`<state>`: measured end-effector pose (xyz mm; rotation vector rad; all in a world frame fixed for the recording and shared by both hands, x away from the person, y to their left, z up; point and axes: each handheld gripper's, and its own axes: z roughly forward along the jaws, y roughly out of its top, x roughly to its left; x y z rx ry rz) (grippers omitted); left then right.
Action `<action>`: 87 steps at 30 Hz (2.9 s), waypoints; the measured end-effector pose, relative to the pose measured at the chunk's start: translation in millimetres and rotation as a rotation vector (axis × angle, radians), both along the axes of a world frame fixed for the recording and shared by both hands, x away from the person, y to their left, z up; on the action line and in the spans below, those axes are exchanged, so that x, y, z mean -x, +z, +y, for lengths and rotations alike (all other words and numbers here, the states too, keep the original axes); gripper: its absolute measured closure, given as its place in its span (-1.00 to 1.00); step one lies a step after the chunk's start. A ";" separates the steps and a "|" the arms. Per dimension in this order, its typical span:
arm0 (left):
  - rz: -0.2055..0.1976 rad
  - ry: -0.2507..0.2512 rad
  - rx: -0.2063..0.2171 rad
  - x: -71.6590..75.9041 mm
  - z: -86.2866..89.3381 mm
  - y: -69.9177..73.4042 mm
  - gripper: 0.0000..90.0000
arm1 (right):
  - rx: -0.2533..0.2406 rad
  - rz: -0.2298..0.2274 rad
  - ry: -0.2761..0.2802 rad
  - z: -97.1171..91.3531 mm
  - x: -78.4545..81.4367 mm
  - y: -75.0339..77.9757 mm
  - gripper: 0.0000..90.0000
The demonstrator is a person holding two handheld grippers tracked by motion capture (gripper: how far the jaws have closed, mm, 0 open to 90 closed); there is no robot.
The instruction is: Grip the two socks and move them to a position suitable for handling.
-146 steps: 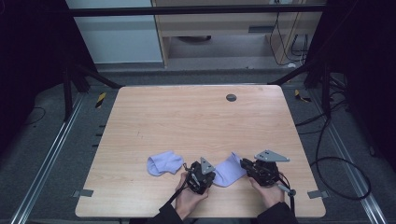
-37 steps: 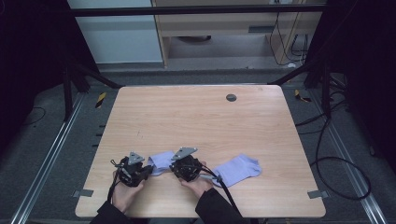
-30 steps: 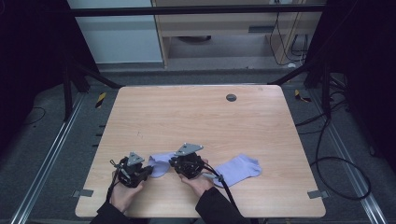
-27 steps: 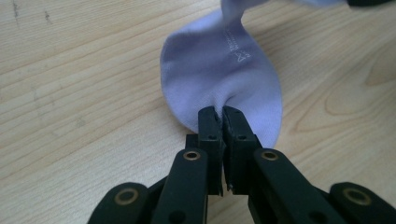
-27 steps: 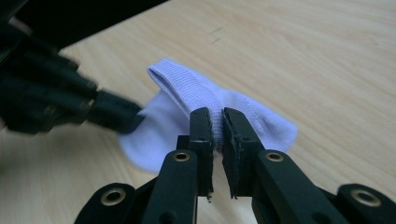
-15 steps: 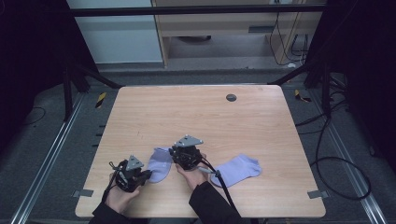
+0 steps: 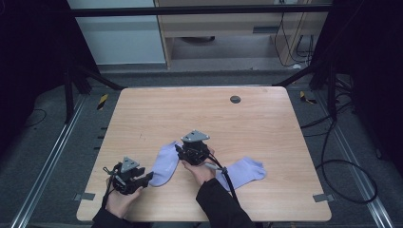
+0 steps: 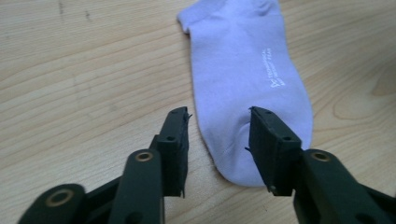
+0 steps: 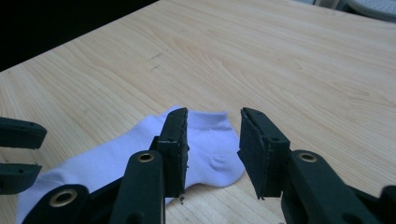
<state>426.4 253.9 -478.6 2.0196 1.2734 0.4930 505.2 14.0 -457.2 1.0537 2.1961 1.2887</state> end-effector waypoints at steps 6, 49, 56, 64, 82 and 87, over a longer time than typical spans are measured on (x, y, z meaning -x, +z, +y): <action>0.022 0.032 -0.020 -2.6 -6.8 -5.3 0.20 | 0.013 0.065 0.002 4.4 -13.3 -16.1 0.39; 0.008 0.087 -0.050 -17.5 8.4 3.5 0.90 | -0.006 0.140 0.035 -5.5 34.7 -25.2 0.90; -0.001 0.069 -0.078 -19.2 8.9 2.7 0.88 | -0.010 0.176 0.046 -2.9 50.7 -36.1 0.89; -0.034 0.116 -0.070 -19.4 16.6 2.0 0.43 | 0.010 0.189 0.034 -6.9 56.5 -40.1 0.70; -0.109 0.076 0.056 -8.5 2.1 28.1 0.27 | -0.055 0.067 -0.057 -86.5 37.9 18.6 0.24; -0.104 0.025 0.061 -6.8 -15.2 30.4 0.26 | -0.019 0.044 -0.098 -126.8 41.4 22.3 0.17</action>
